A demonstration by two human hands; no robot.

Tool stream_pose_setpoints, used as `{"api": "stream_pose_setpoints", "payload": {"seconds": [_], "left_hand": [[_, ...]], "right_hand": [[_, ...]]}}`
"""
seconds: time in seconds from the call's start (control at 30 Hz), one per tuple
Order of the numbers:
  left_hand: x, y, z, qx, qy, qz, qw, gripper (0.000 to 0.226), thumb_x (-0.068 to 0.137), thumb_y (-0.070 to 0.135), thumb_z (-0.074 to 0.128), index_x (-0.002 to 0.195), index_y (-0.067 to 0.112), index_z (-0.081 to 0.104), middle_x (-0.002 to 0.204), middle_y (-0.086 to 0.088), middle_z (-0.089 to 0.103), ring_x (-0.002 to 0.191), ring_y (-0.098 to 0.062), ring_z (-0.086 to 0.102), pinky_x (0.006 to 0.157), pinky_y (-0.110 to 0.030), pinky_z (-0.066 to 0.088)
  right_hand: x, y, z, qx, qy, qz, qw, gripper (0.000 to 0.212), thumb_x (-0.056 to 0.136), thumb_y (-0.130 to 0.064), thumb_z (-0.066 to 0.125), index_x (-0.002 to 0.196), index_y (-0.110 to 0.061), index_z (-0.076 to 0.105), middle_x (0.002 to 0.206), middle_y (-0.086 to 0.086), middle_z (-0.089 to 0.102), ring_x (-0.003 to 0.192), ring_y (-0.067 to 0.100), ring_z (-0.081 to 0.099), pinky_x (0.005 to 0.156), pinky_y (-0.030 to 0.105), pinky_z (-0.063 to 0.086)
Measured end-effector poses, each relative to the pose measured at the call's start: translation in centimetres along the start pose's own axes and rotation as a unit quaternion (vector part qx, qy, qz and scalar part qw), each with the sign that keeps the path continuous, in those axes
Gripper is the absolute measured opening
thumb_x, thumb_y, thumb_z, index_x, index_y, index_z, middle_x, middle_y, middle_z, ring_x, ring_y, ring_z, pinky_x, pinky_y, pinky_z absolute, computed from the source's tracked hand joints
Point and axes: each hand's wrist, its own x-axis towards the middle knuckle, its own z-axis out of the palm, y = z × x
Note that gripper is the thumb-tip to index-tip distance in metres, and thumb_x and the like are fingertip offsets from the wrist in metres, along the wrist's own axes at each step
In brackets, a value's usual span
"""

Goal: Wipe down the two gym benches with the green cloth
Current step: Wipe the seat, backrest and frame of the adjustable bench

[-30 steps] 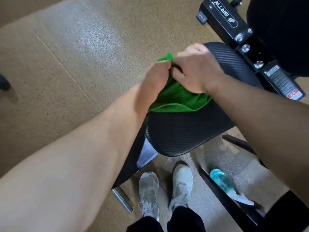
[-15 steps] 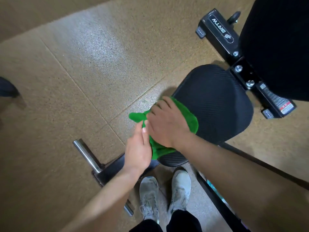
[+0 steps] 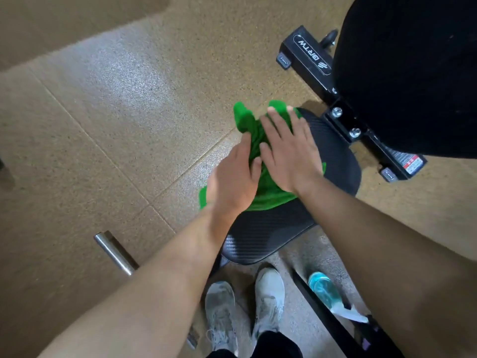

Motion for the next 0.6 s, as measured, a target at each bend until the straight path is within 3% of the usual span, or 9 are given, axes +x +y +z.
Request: {"api": "stream_pose_setpoints", "payload": {"seconds": [0.07, 0.17, 0.23, 0.3, 0.37, 0.47, 0.53, 0.6], "left_hand": [[-3.4, -1.2, -0.3, -0.005, 0.001, -0.003, 1.000, 0.060, 0.099, 0.040, 0.042, 0.153, 0.024, 0.019, 0.145, -0.001, 0.046, 0.120, -0.026, 0.055, 0.086, -0.039, 0.050], [-8.0, -2.6, -0.5, 0.005, 0.015, -0.026, 1.000, 0.055, 0.099, 0.032, 0.048, 0.150, 0.021, 0.030, 0.147, 0.000, 0.048, 0.130, -0.021, 0.049, 0.099, -0.036, 0.045], [-9.8, -2.9, -0.5, 0.047, 0.011, -0.022, 0.999, 0.052, 0.098, 0.020, 0.052, 0.148, 0.019, 0.039, 0.153, -0.004, 0.043, 0.141, -0.024, 0.040, 0.108, -0.039, 0.043], [-10.6, -2.5, -1.1, 0.079, -0.020, 0.002, 0.997, 0.062, 0.088, 0.004, 0.058, 0.144, 0.024, 0.044, 0.155, 0.002, 0.040, 0.147, -0.023, 0.031, 0.104, -0.040, 0.047], [-11.2, -1.2, -1.9, 0.069, -0.041, 0.034, 0.996, 0.065, 0.080, -0.004, 0.059, 0.138, 0.025, 0.052, 0.151, 0.004, 0.047, 0.144, -0.022, 0.036, 0.101, -0.039, 0.049], [-11.0, 2.2, -3.2, -0.027, -0.014, -0.034, 0.999, 0.032, 0.096, 0.014, 0.054, 0.126, 0.022, 0.063, 0.125, -0.006, 0.068, 0.117, -0.030, 0.063, 0.093, -0.040, 0.052], [-9.7, 5.2, -4.3, -0.078, 0.015, -0.072, 0.994, 0.027, 0.100, 0.023, 0.050, 0.122, 0.019, 0.064, 0.108, -0.012, 0.073, 0.100, -0.035, 0.067, 0.084, -0.041, 0.052], [-8.2, 9.1, -6.4, -0.156, 0.042, -0.080, 0.984, 0.022, 0.099, 0.024, 0.052, 0.116, 0.020, 0.067, 0.103, -0.008, 0.074, 0.098, -0.033, 0.067, 0.084, -0.040, 0.051]], "right_hand": [[-4.1, -1.5, 0.8, 0.041, -0.016, 0.006, 0.999, 0.066, 0.101, -0.050, 0.017, 0.158, -0.020, 0.009, 0.167, 0.000, 0.003, 0.153, 0.031, 0.001, 0.124, 0.047, 0.007], [-9.9, -4.3, 1.8, 0.084, -0.025, 0.033, 0.996, 0.059, 0.102, -0.048, 0.026, 0.155, -0.022, 0.026, 0.164, -0.002, 0.020, 0.149, 0.029, 0.022, 0.119, 0.045, 0.026], [-12.7, -6.4, 1.7, 0.128, -0.018, 0.084, 0.988, 0.046, 0.097, -0.043, 0.043, 0.139, -0.028, 0.051, 0.150, -0.005, 0.046, 0.124, 0.027, 0.048, 0.096, 0.043, 0.051], [-14.4, -7.8, 1.0, 0.177, -0.031, 0.130, 0.975, 0.032, 0.088, -0.033, 0.064, 0.119, -0.032, 0.062, 0.129, -0.007, 0.056, 0.100, 0.024, 0.056, 0.071, 0.038, 0.058], [-14.5, -7.8, -0.3, 0.250, -0.059, 0.160, 0.953, 0.028, 0.088, -0.024, 0.065, 0.115, -0.031, 0.062, 0.122, -0.006, 0.053, 0.100, 0.023, 0.060, 0.075, 0.037, 0.056], [-13.7, -5.4, -4.5, 0.373, -0.055, 0.225, 0.898, 0.023, 0.092, -0.030, 0.055, 0.115, -0.031, 0.061, 0.117, -0.008, 0.058, 0.106, 0.019, 0.060, 0.089, 0.034, 0.047], [-13.1, -3.0, -8.5, 0.369, -0.007, 0.235, 0.899, 0.022, 0.091, -0.036, 0.057, 0.112, -0.033, 0.061, 0.110, -0.012, 0.057, 0.100, 0.015, 0.060, 0.086, 0.032, 0.048], [-12.9, -0.4, -13.3, 0.351, 0.051, 0.223, 0.908, 0.021, 0.089, -0.038, 0.059, 0.110, -0.035, 0.061, 0.107, -0.013, 0.055, 0.096, 0.014, 0.060, 0.083, 0.033, 0.049]]}}
